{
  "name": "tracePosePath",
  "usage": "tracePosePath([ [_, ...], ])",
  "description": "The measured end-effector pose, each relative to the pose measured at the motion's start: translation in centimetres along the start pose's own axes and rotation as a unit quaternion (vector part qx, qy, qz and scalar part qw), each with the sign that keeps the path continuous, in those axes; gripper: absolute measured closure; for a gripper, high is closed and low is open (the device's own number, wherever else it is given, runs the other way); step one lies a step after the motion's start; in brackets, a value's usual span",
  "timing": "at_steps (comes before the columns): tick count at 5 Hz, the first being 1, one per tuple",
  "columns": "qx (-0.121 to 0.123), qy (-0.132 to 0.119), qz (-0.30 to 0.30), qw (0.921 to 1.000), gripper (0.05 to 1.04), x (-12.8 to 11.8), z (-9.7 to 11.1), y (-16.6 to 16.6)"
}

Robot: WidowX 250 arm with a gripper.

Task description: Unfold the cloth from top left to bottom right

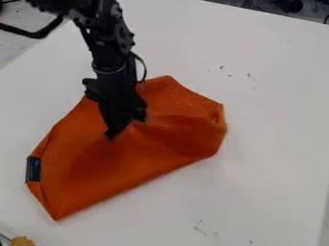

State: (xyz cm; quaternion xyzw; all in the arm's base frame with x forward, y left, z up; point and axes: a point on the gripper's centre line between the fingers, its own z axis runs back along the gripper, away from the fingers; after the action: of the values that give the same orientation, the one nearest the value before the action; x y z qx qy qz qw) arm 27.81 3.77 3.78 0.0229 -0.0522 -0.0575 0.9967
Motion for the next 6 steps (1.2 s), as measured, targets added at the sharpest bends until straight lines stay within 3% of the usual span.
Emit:
tracePosePath([
  [1,0.003,-0.01,0.014,0.9998,1.021,-0.2,1.0,-2.1],
  [3,-0.047,0.004,0.047,0.9978,1.021,-0.8,2.8,-7.5],
  [5,-0.073,-0.003,0.056,0.9957,0.996,-2.1,2.6,-10.7],
  [6,-0.091,-0.011,0.053,0.9943,0.829,-2.5,2.2,-11.9],
])
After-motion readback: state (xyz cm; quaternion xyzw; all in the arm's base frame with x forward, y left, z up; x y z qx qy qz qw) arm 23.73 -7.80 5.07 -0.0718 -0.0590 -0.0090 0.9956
